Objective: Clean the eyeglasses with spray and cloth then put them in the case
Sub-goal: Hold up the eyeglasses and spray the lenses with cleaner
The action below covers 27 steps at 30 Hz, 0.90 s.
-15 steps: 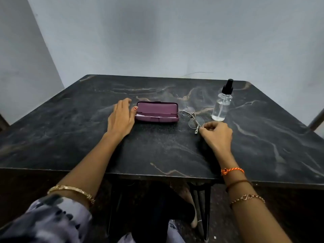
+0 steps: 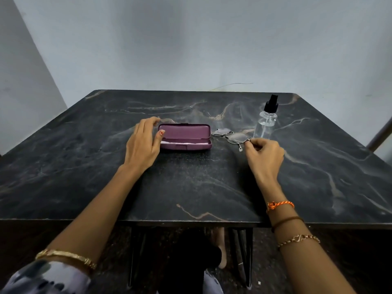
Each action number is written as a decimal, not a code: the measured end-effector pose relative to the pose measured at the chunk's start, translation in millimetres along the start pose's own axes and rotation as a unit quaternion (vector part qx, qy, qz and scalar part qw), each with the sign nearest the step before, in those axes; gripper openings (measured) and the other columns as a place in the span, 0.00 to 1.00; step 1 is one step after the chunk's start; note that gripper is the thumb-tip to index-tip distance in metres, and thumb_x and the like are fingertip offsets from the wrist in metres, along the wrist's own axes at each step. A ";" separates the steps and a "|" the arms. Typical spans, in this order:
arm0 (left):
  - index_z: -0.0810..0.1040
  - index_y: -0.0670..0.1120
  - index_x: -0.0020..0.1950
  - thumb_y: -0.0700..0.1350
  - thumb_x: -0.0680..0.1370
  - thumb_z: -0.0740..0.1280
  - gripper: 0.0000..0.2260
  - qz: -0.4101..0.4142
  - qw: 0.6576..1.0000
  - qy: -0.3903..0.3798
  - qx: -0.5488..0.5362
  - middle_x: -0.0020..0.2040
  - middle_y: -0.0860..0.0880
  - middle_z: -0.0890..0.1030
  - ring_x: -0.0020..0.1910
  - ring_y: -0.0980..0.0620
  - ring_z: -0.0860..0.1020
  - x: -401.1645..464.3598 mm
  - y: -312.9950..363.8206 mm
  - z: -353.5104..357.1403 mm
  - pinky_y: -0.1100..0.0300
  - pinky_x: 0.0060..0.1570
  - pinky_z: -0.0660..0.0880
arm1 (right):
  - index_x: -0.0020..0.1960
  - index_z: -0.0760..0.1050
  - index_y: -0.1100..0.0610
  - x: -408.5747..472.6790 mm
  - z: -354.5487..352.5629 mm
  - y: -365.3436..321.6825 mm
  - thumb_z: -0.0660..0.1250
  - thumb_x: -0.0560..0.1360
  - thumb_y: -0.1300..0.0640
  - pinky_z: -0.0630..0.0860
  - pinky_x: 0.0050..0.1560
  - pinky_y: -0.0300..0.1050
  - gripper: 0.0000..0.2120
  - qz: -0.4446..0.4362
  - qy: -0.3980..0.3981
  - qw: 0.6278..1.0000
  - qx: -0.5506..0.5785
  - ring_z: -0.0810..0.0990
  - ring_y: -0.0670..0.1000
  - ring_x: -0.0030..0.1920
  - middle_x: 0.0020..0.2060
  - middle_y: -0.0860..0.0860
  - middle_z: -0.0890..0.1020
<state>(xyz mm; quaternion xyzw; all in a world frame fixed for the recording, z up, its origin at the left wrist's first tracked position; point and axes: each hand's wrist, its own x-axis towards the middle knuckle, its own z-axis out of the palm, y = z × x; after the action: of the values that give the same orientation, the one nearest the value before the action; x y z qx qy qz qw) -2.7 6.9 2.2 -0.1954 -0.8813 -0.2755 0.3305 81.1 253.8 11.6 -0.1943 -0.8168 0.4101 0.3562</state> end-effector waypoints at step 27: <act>0.78 0.42 0.46 0.45 0.76 0.60 0.10 -0.267 0.541 -0.044 -0.796 0.39 0.46 0.85 0.39 0.50 0.83 98.9 78.2 48.3 0.61 0.41 0.81 | 0.45 0.78 0.49 67.4 46.9 -20.9 0.66 0.72 0.66 0.75 0.39 0.28 0.12 -0.123 0.031 0.917 0.378 0.80 0.37 0.40 0.38 0.41 0.82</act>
<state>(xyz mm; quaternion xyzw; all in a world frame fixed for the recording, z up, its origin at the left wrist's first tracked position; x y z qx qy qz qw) -54.2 113.0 67.9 -0.1453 -0.3236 -0.9307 -0.0891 0.5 257.7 37.8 0.0443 -0.6068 0.6347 0.4764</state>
